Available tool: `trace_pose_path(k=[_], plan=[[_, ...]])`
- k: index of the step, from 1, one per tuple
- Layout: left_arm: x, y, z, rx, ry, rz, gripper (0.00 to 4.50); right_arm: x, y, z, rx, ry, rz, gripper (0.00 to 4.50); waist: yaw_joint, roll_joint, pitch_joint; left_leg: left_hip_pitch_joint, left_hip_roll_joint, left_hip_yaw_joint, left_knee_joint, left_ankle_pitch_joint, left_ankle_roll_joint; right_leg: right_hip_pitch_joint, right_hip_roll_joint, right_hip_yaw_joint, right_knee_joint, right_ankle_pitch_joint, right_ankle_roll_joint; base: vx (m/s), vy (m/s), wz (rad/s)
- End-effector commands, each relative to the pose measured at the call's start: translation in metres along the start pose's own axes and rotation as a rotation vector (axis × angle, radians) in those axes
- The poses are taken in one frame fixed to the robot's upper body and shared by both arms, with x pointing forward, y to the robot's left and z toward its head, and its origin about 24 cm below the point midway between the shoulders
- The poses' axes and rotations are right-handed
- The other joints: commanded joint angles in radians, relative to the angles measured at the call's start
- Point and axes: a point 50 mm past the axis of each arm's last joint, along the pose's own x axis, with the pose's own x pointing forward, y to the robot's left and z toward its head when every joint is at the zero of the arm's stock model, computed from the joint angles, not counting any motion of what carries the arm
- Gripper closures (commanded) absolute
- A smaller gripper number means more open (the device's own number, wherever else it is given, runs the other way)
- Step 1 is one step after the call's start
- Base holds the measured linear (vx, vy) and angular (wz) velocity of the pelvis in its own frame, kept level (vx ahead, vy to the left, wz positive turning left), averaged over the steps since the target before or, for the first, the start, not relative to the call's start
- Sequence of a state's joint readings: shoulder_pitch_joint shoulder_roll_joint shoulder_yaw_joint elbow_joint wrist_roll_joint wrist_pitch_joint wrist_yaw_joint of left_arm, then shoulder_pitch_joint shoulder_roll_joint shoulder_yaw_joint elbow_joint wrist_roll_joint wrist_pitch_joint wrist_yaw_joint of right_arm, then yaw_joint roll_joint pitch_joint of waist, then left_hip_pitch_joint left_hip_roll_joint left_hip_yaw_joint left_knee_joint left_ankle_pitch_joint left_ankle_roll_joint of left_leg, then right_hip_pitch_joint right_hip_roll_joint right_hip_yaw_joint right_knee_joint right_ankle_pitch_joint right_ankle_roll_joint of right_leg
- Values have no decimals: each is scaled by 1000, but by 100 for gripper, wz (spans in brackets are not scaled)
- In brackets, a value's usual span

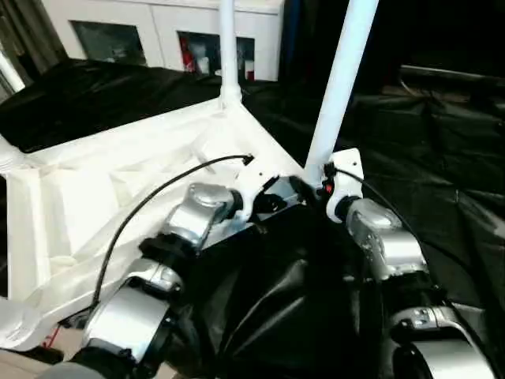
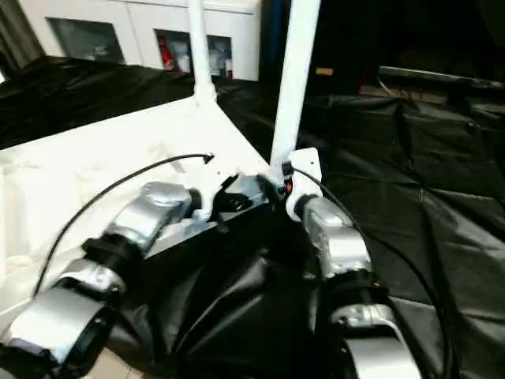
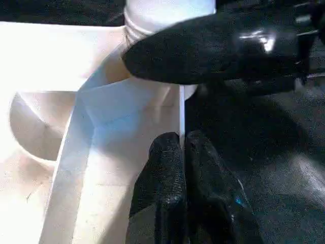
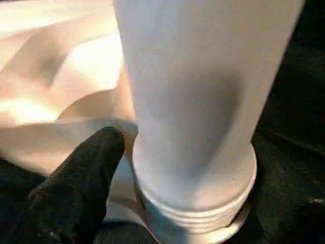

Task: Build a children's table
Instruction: Rotate leg to tighten

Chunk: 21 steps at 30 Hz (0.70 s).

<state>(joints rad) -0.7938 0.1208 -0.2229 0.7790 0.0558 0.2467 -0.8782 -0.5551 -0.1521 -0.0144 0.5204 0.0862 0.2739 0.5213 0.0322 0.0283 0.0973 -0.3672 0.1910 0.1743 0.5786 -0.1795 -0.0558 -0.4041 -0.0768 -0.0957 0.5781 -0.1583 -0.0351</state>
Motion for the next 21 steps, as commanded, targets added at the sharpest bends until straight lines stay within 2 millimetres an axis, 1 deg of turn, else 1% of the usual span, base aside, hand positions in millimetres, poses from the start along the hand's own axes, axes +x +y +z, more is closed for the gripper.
trace_pose_path(k=[1, 4, 6, 10, 21], plan=[[10, -14, 20, 70, -78, -93, 450, 13, 40, -8, 11, 35, 228, 68, 5, -6, -74, 3, 36, -9, -61, -148, 107, 62, -76, 55, -65, -202, -229, 0, 0, 0], [10, -14, 20, 70, -78, -93, 450, 13, 40, -8, 11, 35, 228, 68, 5, -5, -73, 7, 37, -9, -62, -155, 93, 60, -75, 54, -66, -219, -234, 0, 0, 0], [10, -14, 20, 70, -78, -93, 450, 13, 40, -8, 11, 35, 228, 68, 5, -5, -73, 7, 37, -10, -62, -157, 89, 60, -75, 55, -66, -217, -235, 0, 0, 0], [10, -14, 20, 70, -78, -93, 450, 13, 40, -8, 11, 35, 228, 68, 4, -5, -73, 7, 38, -9, -62, -155, 89, 60, -75, 55, -64, -199, -241, 0, 0, 0], [10, -14, 20, 70, -78, -93, 450, 13, 40, -8, 11, 35, 228, 68, 5, -5, -73, 7, 37, -9, -62, -159, 87, 60, -76, 55, -67, -219, -234, 0, 0, 0]])
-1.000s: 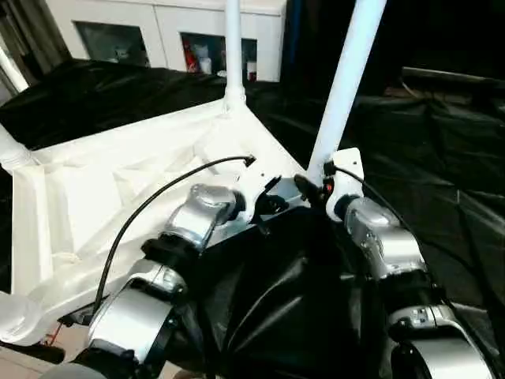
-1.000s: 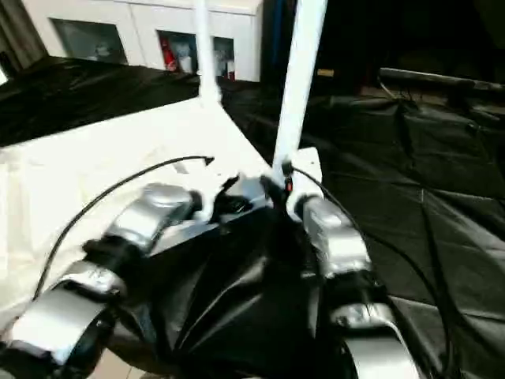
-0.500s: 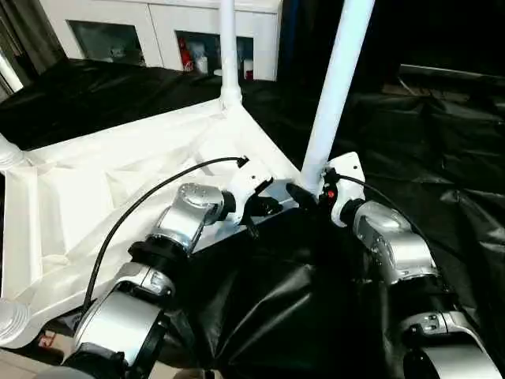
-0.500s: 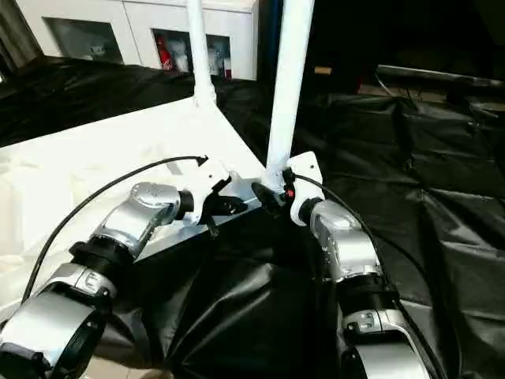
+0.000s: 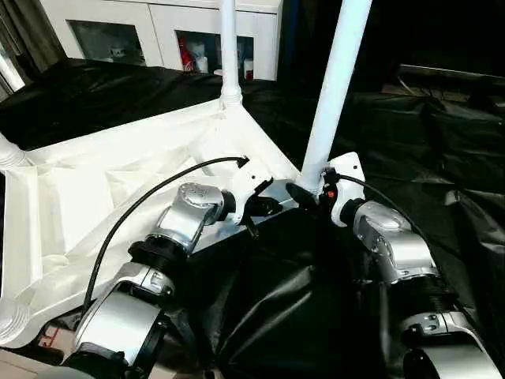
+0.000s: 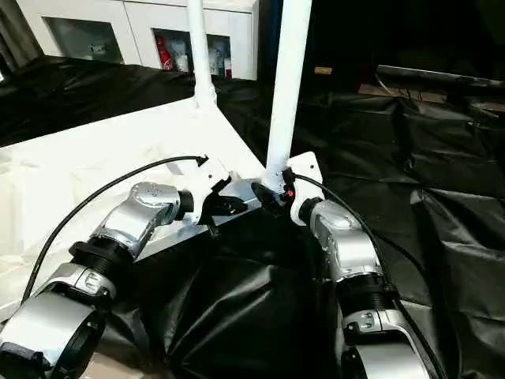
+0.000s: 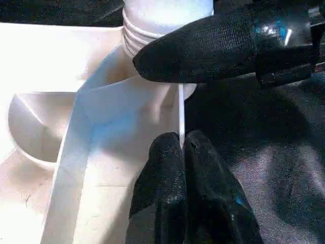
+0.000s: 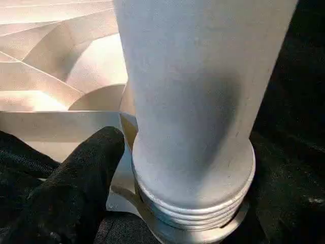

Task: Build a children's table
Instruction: Rotate leg to tighten

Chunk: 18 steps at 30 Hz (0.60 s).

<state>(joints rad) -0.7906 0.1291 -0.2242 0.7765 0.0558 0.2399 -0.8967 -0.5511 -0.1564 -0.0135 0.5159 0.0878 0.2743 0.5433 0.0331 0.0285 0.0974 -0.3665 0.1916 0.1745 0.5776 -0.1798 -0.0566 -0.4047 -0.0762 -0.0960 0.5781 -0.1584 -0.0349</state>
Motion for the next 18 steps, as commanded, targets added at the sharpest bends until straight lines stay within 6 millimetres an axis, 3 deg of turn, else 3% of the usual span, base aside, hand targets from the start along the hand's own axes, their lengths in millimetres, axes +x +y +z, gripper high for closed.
trace_pose_path(k=[1, 9, 10, 11, 12, 14, 15, 16, 18], plan=[[12, -15, 21, 64, -79, -80, 450, 15, 40, -7, 12, 35, 208, 68, 4, -6, -73, 5, 36, -9, -61, -158, 88, 61, -76, 56, -66, -218, -233, 0, 0, 0], [12, -15, 21, 64, -79, -80, 450, 15, 40, -7, 12, 35, 208, 68, 4, -6, -72, 6, 36, -9, -62, -163, 86, 60, -76, 55, -68, -230, -230, 0, 0, 0], [-5, -16, 12, 108, -72, -198, 450, -3, 32, -3, -84, 53, 370, 68, 5, -11, -82, 6, 36, -10, -60, -157, 88, 66, -76, 54, -65, -225, -230, 0, 0, 0], [-16, -17, 6, 133, -64, -271, 450, -14, 28, -2, -144, 78, 464, 68, 12, -12, -82, 3, 39, -15, -61, -149, 95, 75, -81, 53, -60, -210, -233, 0, 0, 0], [-23, -18, 2, 150, -57, -320, 450, -22, 26, -1, -183, 99, 525, 68, 15, -10, -81, -2, 42, -10, -57, -130, 119, 75, -76, 57, -54, -159, -236, 0, 0, 0], [-26, -19, 0, 159, -53, -346, 450, -26, 25, -1, -203, 110, 555, 68, 16, -2, -83, 4, 46, -5, -54, -120, 139, 62, -74, 56, -48, -110, -258, 0, 0, 0], [-27, -19, 0, 159, -51, -347, 450, -26, 24, 0, -205, 110, 555, 68, 18, -5, -82, 3, 45, -5, -55, -119, 138, 62, -74, 55, -49, -116, -262, 0, 0, 0], [-27, -19, 0, 159, -51, -347, 450, -26, 24, 0, -205, 110, 555, 68, 26, -1, -82, 12, 48, -2, -55, -135, 127, 55, -76, 57, -55, -149, -265, 0, 0, 0], [-27, -20, -1, 160, -49, -352, 450, -27, 24, 1, -211, 109, 564, 68, 32, -3, -77, 10, 48, -5, -59, -161, 97, 56, -76, 57, -56, -205, -254, 0, 0, 0]])
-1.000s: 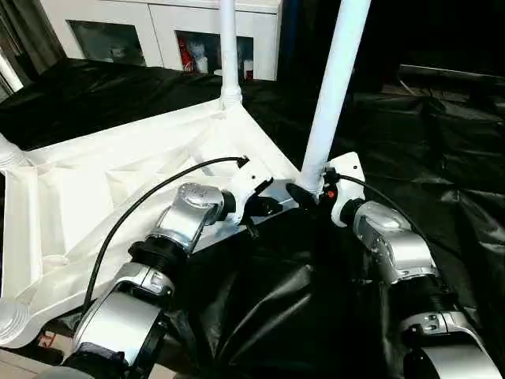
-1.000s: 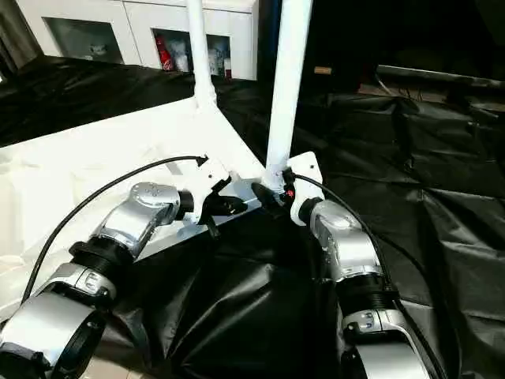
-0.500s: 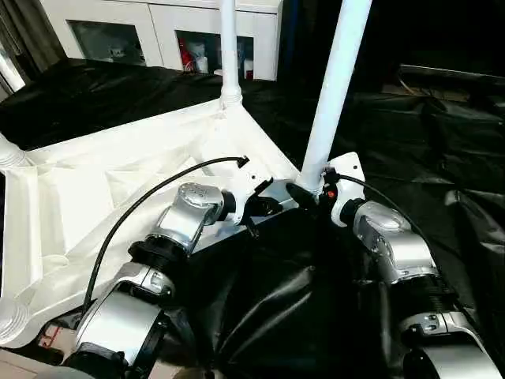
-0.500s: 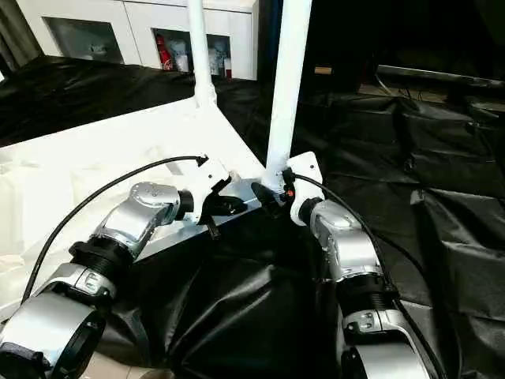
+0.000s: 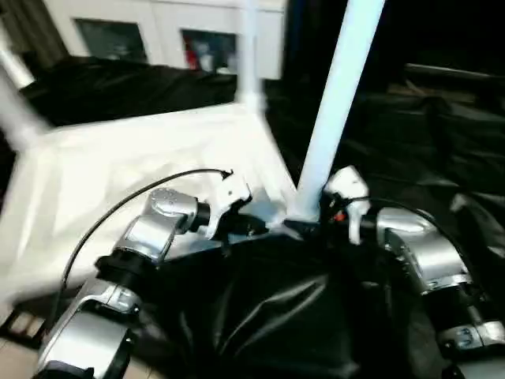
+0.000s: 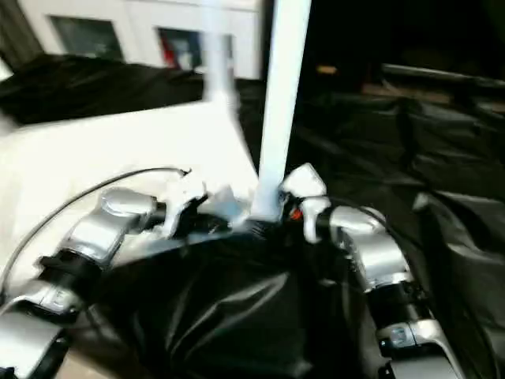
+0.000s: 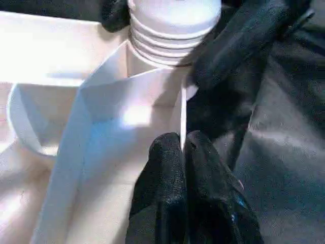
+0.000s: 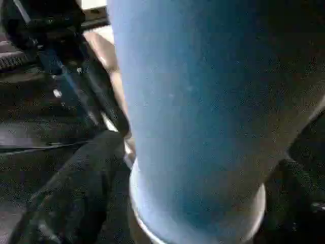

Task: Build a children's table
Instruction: Rotate leg to tighten

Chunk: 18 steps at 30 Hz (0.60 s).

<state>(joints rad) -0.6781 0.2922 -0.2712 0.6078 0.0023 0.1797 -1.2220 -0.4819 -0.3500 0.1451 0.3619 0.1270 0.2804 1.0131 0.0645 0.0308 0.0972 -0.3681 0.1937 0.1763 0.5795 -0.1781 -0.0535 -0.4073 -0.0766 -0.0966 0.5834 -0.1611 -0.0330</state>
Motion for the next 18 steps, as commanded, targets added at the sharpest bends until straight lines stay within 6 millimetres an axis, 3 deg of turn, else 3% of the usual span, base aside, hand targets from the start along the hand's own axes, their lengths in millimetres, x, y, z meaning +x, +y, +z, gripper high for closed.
trace_pose_path(k=[1, 5, 6, 9, 14, 18], plan=[[14, -9, 20, 71, -58, -91, 450, 10, 11, 4, -23, -1, 83, 68, 0, -6, -78, 12, 45, -8, -61, -175, 79, 59, -76, 58, -62, -222, -246, 0, 0, 0], [10, -12, 18, 79, -49, -118, 450, 6, 14, 6, -26, -3, 138, 68, -2, -9, -81, 9, 43, -8, -60, -156, 79, 62, -77, 60, -57, -197, -243, 0, 0, 0], [8, -13, 17, 82, -46, -128, 450, 5, 16, 7, -20, -7, 163, 92, -1, -10, -81, 7, 42, -7, -58, -144, 87, 63, -76, 60, -56, -182, -245, 0, 0, 0], [7, -13, 17, 83, -45, -128, 450, 6, 18, 6, -12, -8, 174, 100, 2, -10, -84, 6, 40, -6, -55, -117, 100, 63, -75, 59, -53, -159, -246, 0, 0, 0], [8, -11, 17, 73, -56, -97, 450, 11, 22, 3, 5, -7, 167, 149, 2, -10, -82, 7, 41, -7, -56, -134, 91, 61, -75, 58, -57, -191, -241, 0, 0, 0], [13, -8, 19, 25, -81, -26, 450, 25, 15, -5, 85, -27, -21, 171, -4, -13, -79, 7, 38, -8, -57, -150, 67, 60, -78, 59, -61, -245, -225, 0, 0, 0]])
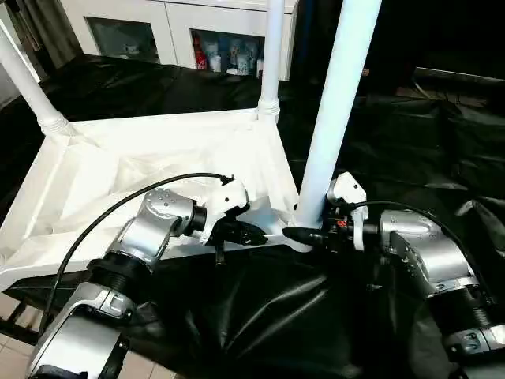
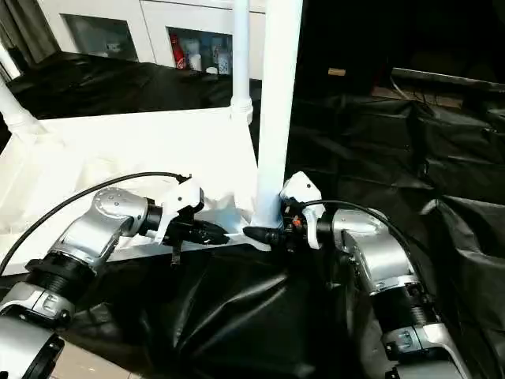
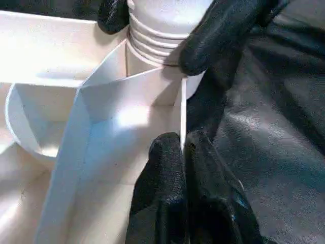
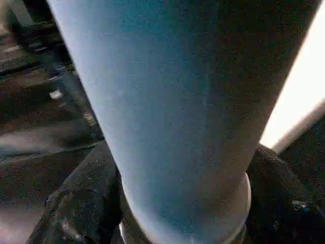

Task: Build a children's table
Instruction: Rotate leg to tighten

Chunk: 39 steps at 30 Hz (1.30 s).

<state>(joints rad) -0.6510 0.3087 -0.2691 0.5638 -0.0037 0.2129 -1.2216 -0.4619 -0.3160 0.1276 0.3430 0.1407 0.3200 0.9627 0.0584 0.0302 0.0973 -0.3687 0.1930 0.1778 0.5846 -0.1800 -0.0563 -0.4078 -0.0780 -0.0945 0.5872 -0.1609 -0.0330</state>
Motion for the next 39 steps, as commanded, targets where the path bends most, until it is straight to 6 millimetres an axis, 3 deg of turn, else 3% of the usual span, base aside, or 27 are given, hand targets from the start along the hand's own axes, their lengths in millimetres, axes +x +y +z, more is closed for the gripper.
trace_pose_path(k=[1, 4, 6, 8, 9, 13, 14, 18, 20, 23, 26, 30, 34, 35, 39], plan=[[18, -5, 23, 37, -86, -16, 450, 23, 11, -5, 53, -5, -36, 174, -2, -12, -78, 5, 36, -11, -63, -155, 61, 60, -77, 56, -68, -273, -215, 0, 0, 0], [22, 1, 23, 15, -74, 64, 450, 31, 8, -9, 102, -20, -145, 178, -12, -12, -77, 8, 35, -12, -65, -169, 43, 57, -75, 56, -73, -306, -199, 0, 0, 0], [28, 6, 25, -13, -70, 148, 450, 38, 4, -13, 160, -33, -274, 178, -15, -15, -77, 8, 34, -12, -65, -174, 42, 57, -74, 56, -74, -308, -194, 0, 0, 0], [38, 12, 31, -54, -80, 250, 450, 48, 1, -19, 252, -37, -437, 178, -21, -11, -74, 12, 34, -13, -66, -196, 27, 50, -75, 56, -77, -337, -194, 0, 0, 0], [42, 14, 34, -68, -88, 290, 450, 52, 2, -22, 279, -33, -477, 178, -20, -12, -76, 13, 31, -13, -66, -199, 23, 54, -74, 56, -79, -344, -189, 0, 0, 0], [59, 12, 44, -71, -124, 344, 450, 72, 15, -16, 238, -49, -434, 178, -19, -13, -76, 12, 29, -10, -64, -201, 42, 55, -74, 57, -81, -317, -187, 0, 0, 0], [61, 10, 45, -64, -123, 339, 450, 73, 16, -14, 238, -60, -425, 123, -18, -12, -76, 11, 29, -10, -64, -198, 49, 55, -73, 57, -81, -314, -186, 0, 0, 0], [64, 6, 44, -47, -116, 307, 450, 73, 16, -9, 243, -91, -403, 103, -19, -10, -75, 9, 32, -13, -67, -204, 58, 56, -73, 55, -80, -314, -186, 0, 0, 0], [64, 5, 43, -41, -116, 297, 450, 72, 15, -8, 224, -92, -404, 72, -20, -11, -75, 9, 32, -13, -67, -208, 56, 56, -73, 56, -80, -314, -187, 0, 0, 0], [59, 0, 38, -12, -116, 216, 450, 60, 12, -5, 135, -105, -325, 65, -18, -11, -76, 9, 32, -14, -68, -214, 59, 57, -75, 55, -80, -318, -187, 0, 0, 0], [53, -4, 34, 23, -115, 144, 450, 47, 13, -3, 56, -98, -206, 65, -15, -14, -78, 4, 34, -12, -64, -180, 85, 64, -73, 58, -72, -247, -198, 0, 0, 0], [48, -9, 31, 31, -118, 71, 450, 34, 16, -3, 8, -83, -97, 65, -13, -14, -75, 5, 34, -12, -64, -182, 92, 63, -76, 56, -78, -296, -199, 0, 0, 0], [36, -18, 24, 76, -104, -59, 450, 11, 17, -7, -50, -21, 56, 65, -5, -10, -74, 7, 40, -11, -66, -191, 99, 58, -71, 58, -73, -275, -209, 0, 0, 0], [33, -19, 22, 81, -96, -76, 450, 6, 18, -7, -60, -11, 82, 91, -6, -10, -73, 7, 40, -11, -66, -197, 97, 57, -72, 57, -73, -280, -211, 0, 0, 0], [20, -21, 15, 95, -60, -142, 450, -6, 18, -7, -83, 22, 161, 122, 0, -9, -71, 11, 43, -12, -69, -223, 80, 54, -74, 59, -77, -321, -202, 0, 0, 0]])
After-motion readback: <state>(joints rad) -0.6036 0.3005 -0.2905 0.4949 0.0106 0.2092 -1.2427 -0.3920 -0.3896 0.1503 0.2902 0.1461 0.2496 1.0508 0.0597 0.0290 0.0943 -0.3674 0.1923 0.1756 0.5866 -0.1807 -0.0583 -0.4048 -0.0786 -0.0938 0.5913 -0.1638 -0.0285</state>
